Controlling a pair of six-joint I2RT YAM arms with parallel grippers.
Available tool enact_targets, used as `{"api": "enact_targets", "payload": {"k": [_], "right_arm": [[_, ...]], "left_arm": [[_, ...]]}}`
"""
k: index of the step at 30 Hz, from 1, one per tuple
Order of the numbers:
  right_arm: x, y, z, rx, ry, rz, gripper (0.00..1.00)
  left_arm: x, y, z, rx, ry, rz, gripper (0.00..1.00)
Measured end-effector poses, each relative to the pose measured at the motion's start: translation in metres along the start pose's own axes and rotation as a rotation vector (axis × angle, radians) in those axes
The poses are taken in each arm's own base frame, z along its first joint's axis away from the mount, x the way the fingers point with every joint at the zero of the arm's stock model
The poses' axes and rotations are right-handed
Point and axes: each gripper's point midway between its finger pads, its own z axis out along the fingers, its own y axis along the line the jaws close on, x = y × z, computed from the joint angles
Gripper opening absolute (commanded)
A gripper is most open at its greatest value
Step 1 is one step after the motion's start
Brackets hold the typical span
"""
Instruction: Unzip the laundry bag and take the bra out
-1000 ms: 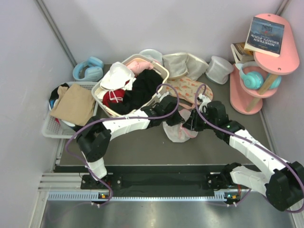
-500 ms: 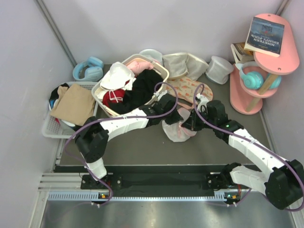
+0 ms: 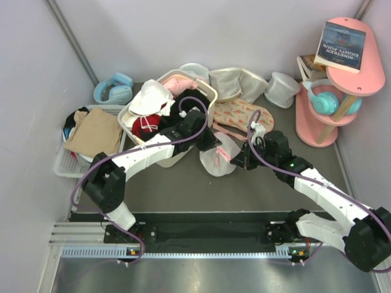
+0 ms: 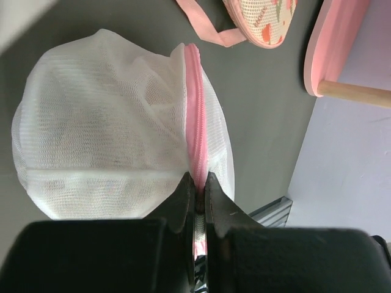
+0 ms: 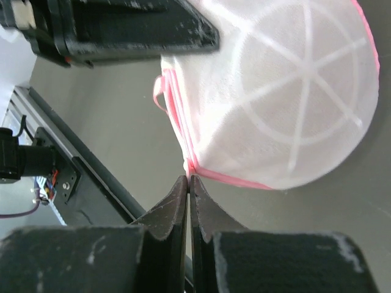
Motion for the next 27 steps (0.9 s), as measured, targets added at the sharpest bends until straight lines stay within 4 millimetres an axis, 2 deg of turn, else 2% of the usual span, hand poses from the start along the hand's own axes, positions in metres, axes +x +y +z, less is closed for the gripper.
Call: {"api": "enact_targets", "payload": {"k": [3,4,8,11,14,21,24,27], "right_arm": [[0.003,-0.002,0.0,0.007,0.003,0.002,0.0],[0.003,-0.003,0.0,0.009,0.003,0.002,0.0],[0.005,-0.002,0.0,0.009,0.011,0.003,0.0],[0.014,-0.002,0.002,0.013,0.048,0.009,0.0],[0.023,0.0,0.007,0.011,0.091,0.01,0.0],[0.028,0.024,0.023,-0.036,0.152,-0.03,0.0],[0.028,0.035,0.028,-0.058,0.16,-0.052,0.0],[0.03,0.04,0.03,-0.065,0.17,-0.061,0.0]], "left_arm": [[-0.004,0.004,-0.001,0.001,0.012,-0.01,0.02],[-0.005,0.004,-0.002,0.004,0.018,-0.01,0.14],[-0.005,0.005,-0.003,0.017,0.041,0.009,0.52],[-0.009,0.006,-0.005,0.018,0.036,0.016,0.62],[-0.01,0.007,-0.014,0.018,0.021,0.02,0.63],[0.011,0.001,-0.061,0.047,0.003,0.051,0.63],[0.024,0.004,-0.069,0.051,0.014,0.054,0.63],[0.039,0.01,-0.068,0.031,0.04,0.062,0.63]]}}
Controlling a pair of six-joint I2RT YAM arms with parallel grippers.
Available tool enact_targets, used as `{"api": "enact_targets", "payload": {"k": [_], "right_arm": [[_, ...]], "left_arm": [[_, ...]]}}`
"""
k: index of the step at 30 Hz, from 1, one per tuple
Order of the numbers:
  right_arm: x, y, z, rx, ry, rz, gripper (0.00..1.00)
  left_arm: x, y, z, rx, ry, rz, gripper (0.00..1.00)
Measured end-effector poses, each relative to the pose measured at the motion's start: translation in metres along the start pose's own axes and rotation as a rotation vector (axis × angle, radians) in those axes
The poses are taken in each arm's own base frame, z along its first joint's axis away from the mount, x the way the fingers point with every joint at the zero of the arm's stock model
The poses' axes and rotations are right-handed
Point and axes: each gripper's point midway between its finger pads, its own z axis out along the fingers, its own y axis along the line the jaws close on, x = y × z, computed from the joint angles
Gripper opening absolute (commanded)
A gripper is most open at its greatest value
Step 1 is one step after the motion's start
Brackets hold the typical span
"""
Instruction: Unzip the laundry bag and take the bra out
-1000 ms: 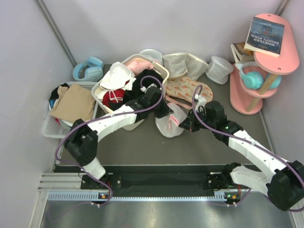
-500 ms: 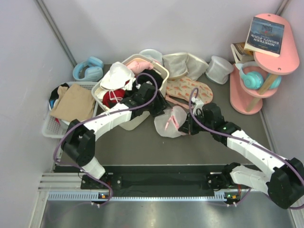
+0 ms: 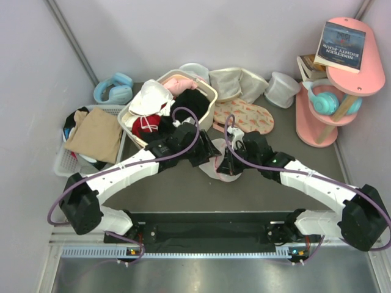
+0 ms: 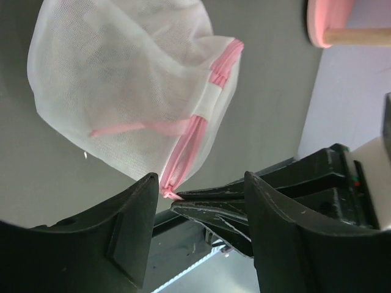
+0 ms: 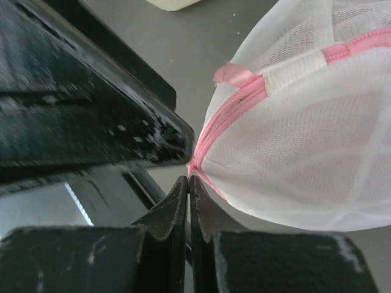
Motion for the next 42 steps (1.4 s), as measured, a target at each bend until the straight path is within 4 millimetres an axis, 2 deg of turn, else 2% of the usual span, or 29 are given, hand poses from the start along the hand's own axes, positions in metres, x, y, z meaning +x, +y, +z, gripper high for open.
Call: {"api": "enact_targets", "payload": {"k": [6,10,14,15,20,21,28,32,36,42], "right_arm": [[0.003,0.004,0.002,-0.004,0.007,-0.009,0.0],[0.003,0.004,0.002,-0.002,0.007,-0.011,0.0],[0.002,0.003,0.001,0.007,0.001,-0.011,0.0],[0.001,0.003,0.0,0.009,-0.003,-0.012,0.0],[0.001,0.002,-0.002,0.016,-0.007,-0.013,0.0],[0.001,0.002,-0.002,0.018,-0.008,-0.013,0.0],[0.001,-0.002,-0.003,0.041,-0.012,-0.011,0.0],[-0.001,-0.003,-0.004,0.048,-0.019,-0.011,0.0],[-0.007,-0.005,-0.008,0.057,-0.045,-0.009,0.0],[-0.014,-0.009,-0.019,0.066,-0.09,-0.003,0.0]], "left_arm": [[0.013,0.006,0.006,-0.036,0.01,0.024,0.61],[0.015,0.013,0.014,-0.064,0.013,0.03,0.55],[0.018,0.024,0.025,-0.106,0.024,0.044,0.4],[0.019,0.027,0.027,-0.114,0.027,0.047,0.32],[0.017,0.028,0.028,-0.123,0.021,0.061,0.08],[0.016,0.027,0.028,-0.12,0.019,0.06,0.01],[0.013,0.025,0.028,-0.123,0.002,0.066,0.0],[0.002,0.026,0.027,-0.126,-0.017,0.052,0.0],[-0.016,0.032,0.025,-0.135,-0.046,0.019,0.0],[-0.053,0.036,0.007,-0.118,-0.124,-0.03,0.0]]}}
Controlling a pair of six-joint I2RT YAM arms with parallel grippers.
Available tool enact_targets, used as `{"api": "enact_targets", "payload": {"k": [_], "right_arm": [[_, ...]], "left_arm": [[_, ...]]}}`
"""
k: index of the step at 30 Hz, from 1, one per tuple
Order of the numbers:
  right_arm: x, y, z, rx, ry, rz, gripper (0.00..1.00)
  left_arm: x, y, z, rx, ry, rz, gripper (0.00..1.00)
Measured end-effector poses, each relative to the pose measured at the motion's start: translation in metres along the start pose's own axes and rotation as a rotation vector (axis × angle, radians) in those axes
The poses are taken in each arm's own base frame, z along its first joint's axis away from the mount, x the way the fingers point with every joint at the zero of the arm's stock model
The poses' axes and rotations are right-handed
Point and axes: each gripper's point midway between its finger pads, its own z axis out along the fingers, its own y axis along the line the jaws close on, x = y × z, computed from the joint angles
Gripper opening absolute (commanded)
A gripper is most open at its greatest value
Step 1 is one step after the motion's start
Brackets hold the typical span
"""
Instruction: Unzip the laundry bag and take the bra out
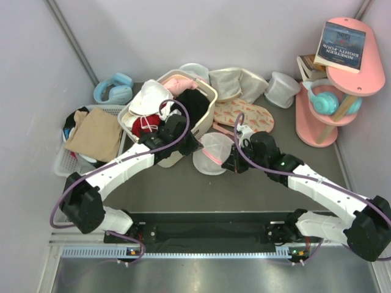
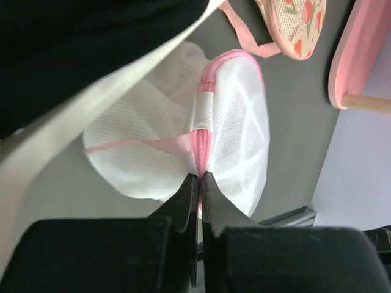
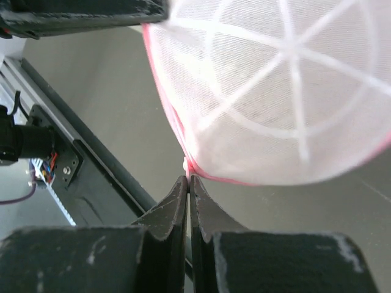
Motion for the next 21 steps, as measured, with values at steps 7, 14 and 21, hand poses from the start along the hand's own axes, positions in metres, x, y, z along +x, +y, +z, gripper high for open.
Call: {"api": "enact_targets", "payload": {"k": [7,14,21], "right_arm": [[-0.002,-0.004,-0.004,0.005,-0.017,0.012,0.0],[0.0,-0.002,-0.004,-0.006,-0.006,0.012,0.0],[0.014,-0.002,0.005,-0.012,0.057,0.022,0.0]], "left_arm": [[-0.013,0.008,-0.007,0.007,-0.007,-0.009,0.0],[-0.012,0.011,-0.005,0.008,0.012,0.033,0.57],[-0.018,0.003,-0.016,0.047,-0.014,0.019,0.68]]}}
